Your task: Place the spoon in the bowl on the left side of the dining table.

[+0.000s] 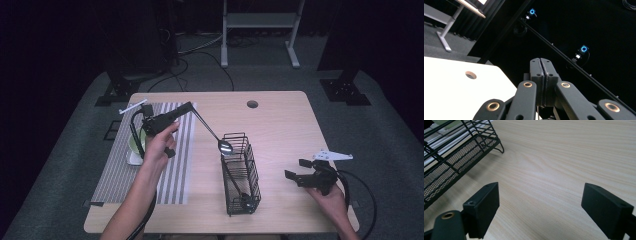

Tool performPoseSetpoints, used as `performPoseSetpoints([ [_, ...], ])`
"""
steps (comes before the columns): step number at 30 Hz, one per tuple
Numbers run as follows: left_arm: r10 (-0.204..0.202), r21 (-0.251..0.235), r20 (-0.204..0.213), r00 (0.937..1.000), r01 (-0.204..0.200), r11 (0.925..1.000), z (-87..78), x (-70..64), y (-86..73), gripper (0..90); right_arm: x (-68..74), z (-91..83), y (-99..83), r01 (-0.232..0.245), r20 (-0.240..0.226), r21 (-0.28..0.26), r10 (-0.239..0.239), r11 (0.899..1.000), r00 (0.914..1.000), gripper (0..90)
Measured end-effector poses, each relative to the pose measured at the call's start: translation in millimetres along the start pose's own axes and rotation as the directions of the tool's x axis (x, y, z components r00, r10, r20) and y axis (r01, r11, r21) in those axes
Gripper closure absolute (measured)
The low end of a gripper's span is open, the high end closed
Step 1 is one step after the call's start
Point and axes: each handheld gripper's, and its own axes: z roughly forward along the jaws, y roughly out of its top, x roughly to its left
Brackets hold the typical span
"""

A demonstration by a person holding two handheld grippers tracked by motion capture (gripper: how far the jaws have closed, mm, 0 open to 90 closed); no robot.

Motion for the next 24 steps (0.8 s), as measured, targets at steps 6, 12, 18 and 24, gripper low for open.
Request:
performPoseSetpoints([
  [6, 0.0, -0.018, -0.027, 0.9996, -0.001, 0.9998, -15.0, 4.9, 2.4, 89.7, 1.1, -0.2, 0.6, 0.002, 0.004, 0.0, -0.002, 1.0, 1.0, 13.8],
  [12, 0.001, -0.02, -0.064, 0.998, -0.003, 0.9998, -29.6, 12.7, 2.6, 89.6, 1.7, 1.3, 0.5, 0.003, 0.006, 0.006, -0.003, 1.0, 1.0, 13.8],
  [18, 0.0, -0.023, -0.082, 0.9966, -0.002, 0.9997, -37.5, 17.2, 2.6, 89.6, 1.7, 2.1, 0.3, 0.002, 0.007, 0.011, -0.002, 1.0, 1.0, 13.8],
  [24, -0.006, -0.033, -0.109, 0.994, 0.002, 0.9994, -46.6, 21.9, 3.1, 89.6, 1.7, 1.9, 0.1, 0.002, 0.013, 0.008, -0.002, 1.0, 0.9999, 13.8],
])
